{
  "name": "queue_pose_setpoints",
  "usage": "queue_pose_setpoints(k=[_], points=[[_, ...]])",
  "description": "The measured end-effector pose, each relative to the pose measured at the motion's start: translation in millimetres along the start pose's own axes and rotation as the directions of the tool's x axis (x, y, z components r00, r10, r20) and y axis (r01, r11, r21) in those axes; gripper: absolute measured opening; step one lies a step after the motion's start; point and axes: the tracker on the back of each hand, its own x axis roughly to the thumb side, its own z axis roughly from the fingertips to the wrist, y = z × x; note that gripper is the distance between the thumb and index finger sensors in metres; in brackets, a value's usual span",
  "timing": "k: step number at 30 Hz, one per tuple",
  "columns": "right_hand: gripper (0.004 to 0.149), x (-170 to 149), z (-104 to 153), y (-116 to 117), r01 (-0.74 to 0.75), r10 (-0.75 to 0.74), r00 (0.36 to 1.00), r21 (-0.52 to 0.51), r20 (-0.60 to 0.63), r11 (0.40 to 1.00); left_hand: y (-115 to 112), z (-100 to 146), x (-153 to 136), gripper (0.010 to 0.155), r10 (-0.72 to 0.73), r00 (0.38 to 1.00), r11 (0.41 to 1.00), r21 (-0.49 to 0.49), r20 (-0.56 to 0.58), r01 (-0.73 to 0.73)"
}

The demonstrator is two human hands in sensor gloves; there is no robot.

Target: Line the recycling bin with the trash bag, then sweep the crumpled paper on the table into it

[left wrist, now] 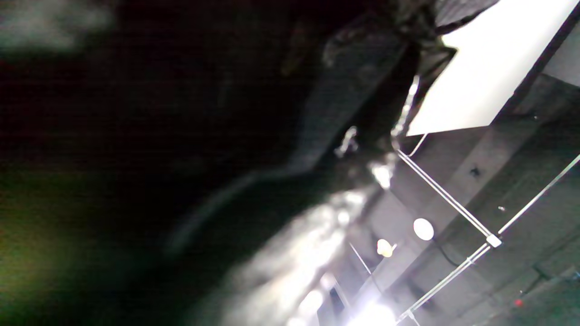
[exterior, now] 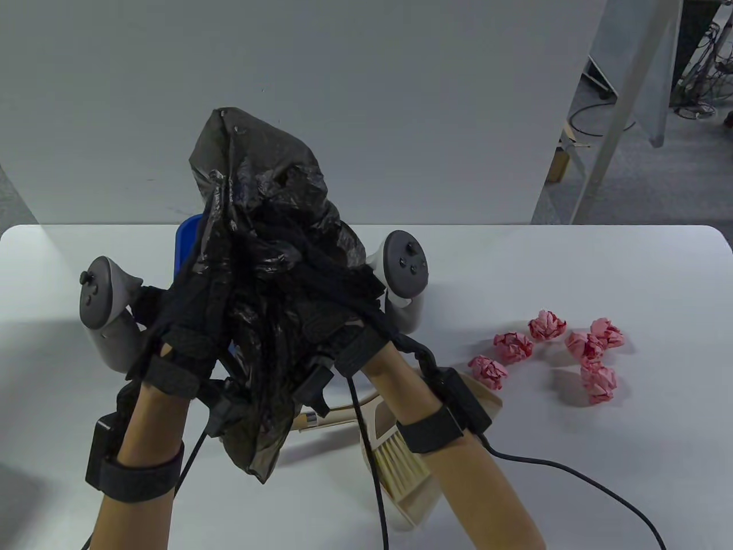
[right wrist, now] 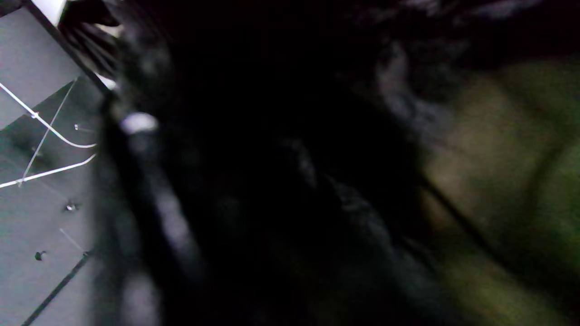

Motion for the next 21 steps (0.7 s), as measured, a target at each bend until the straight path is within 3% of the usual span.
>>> queue_pose_setpoints(k=[8,14,17,21], points=[[0.047,-40,-16,-7,0.030,-0.030,0.999,-0.006,-0.034,1.000,30,-6,-28,0.062,0.031,0.998,0.998,0.052,-0.061,-0.028],[0.047,-87,-23,-30,0.053,-0.069,0.971,-0.071,-0.231,0.996,60,-15,-68,0.060,0.004,0.969,0.987,0.155,-0.246,0.035],[0.047,-98,-15,-46,-0.058,0.008,0.947,-0.149,-0.320,0.987,78,-11,-79,0.061,-0.079,0.891,0.968,0.179,-0.446,0.175],[0.047,-87,3,-61,-0.257,0.215,0.926,-0.100,-0.311,0.961,96,5,-74,0.059,-0.263,0.749,0.878,0.171,-0.608,0.447]])
